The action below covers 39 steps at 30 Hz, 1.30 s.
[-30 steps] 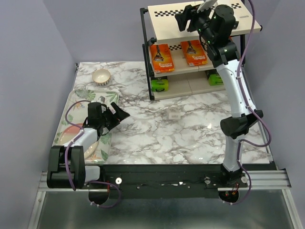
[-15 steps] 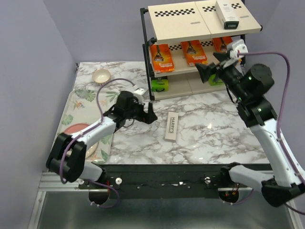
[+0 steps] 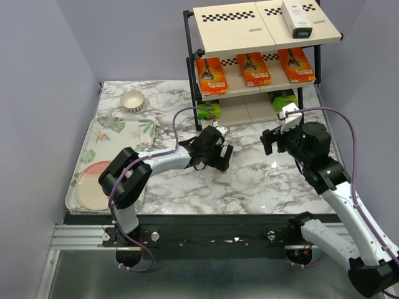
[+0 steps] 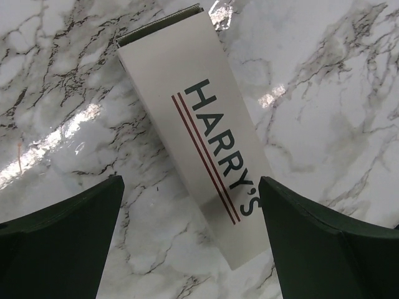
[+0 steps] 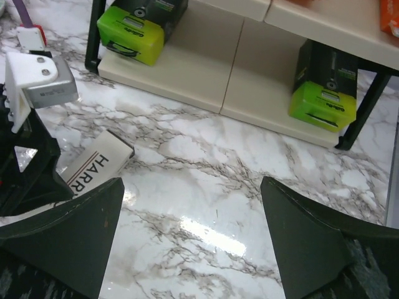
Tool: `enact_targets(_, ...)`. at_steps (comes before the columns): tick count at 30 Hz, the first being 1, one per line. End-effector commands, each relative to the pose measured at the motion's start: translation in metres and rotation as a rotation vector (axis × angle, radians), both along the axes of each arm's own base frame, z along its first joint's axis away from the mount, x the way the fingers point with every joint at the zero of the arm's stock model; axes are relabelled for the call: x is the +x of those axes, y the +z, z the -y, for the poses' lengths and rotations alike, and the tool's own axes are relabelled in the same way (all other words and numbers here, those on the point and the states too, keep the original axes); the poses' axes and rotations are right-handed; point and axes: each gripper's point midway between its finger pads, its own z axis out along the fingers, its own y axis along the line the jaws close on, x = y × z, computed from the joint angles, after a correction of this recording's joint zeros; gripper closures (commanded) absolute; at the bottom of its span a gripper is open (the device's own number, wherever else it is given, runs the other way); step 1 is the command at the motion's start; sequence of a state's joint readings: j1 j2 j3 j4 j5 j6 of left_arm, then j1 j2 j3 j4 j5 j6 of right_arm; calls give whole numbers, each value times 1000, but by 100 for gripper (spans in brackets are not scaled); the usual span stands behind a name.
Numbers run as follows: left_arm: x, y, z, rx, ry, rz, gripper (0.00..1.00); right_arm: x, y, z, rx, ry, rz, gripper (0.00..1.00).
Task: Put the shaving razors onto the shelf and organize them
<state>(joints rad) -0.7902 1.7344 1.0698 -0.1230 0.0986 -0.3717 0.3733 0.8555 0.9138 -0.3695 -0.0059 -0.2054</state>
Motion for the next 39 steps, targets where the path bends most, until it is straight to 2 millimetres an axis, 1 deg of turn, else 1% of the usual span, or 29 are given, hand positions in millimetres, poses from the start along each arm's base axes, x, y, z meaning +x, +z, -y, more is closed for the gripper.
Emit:
enact_targets(1,10,-11,5,84,112,-3,1,-8,-10,27,-25,-111,-3,1)
enact_targets(2,8,-12,10,91,104,-2,1,-8,-12,28,-30,-117,-8,1)
enact_targets(4,10,-19,9,139,124,1,2,-8,-18,31,-37,-124,-21,1)
enact_targets(5,8,-22,11,151,121,2,2,-8,-21,29,-36,-117,-29,0)
enact_targets(7,8,-29,6,195,137,1,1,-8,-25,28,-34,-109,-41,0)
enact_targets(8,8,-30,7,201,137,2,2,-7,-27,26,-34,-102,-48,0)
enact_targets(10,7,-35,1,233,148,-7,4,-6,-30,24,-36,-94,-54,0)
enact_targets(12,5,-35,3,231,123,-9,8,-5,-33,23,-42,-85,-63,0)
enact_targets(13,4,-32,5,219,117,-14,12,-5,-34,23,-47,-85,-63,0)
enact_targets(15,4,-25,8,198,131,-16,14,-4,-35,24,-52,-87,-65,0)
enact_targets(16,6,-15,9,167,163,-15,14,-5,-36,25,-50,-91,-69,0)
enact_targets(20,6,6,21,113,181,-9,8,-6,-38,24,-42,-87,-80,0)
enact_targets(21,7,7,22,114,187,-12,8,-6,-38,23,-41,-84,-80,0)
enact_targets(22,6,2,23,126,190,-25,7,-6,-39,24,-39,-86,-84,0)
enact_targets(24,7,0,27,119,203,-41,7,-6,-40,23,-38,-84,-84,0)
enact_targets(25,6,-7,27,132,205,-52,7,-5,-40,23,-35,-86,-87,0)
enact_targets(26,6,-9,28,128,216,-65,7,-6,-38,24,-33,-88,-81,0)
enact_targets(30,0,-23,31,134,212,-113,7,-7,-39,26,-40,-91,-85,0)
enact_targets(31,-4,-33,31,145,204,-141,7,-7,-40,26,-42,-90,-85,0)
enact_targets(34,-8,-46,27,172,221,-171,12,-8,-46,27,-46,-93,-98,0)
enact_targets(35,-7,-48,25,180,227,-171,17,-8,-47,27,-47,-91,-99,0)
enact_targets(36,-8,-48,24,182,225,-174,20,-8,-47,26,-48,-84,-100,0)
enact_targets(37,-6,-43,23,165,224,-172,22,-8,-49,26,-60,-77,-103,0)
enact_targets(38,-11,-43,23,147,207,-198,26,-8,-49,25,-68,-67,-100,0)
enact_targets(39,-12,-40,23,123,190,-213,30,-10,-51,20,-69,-27,-107,0)
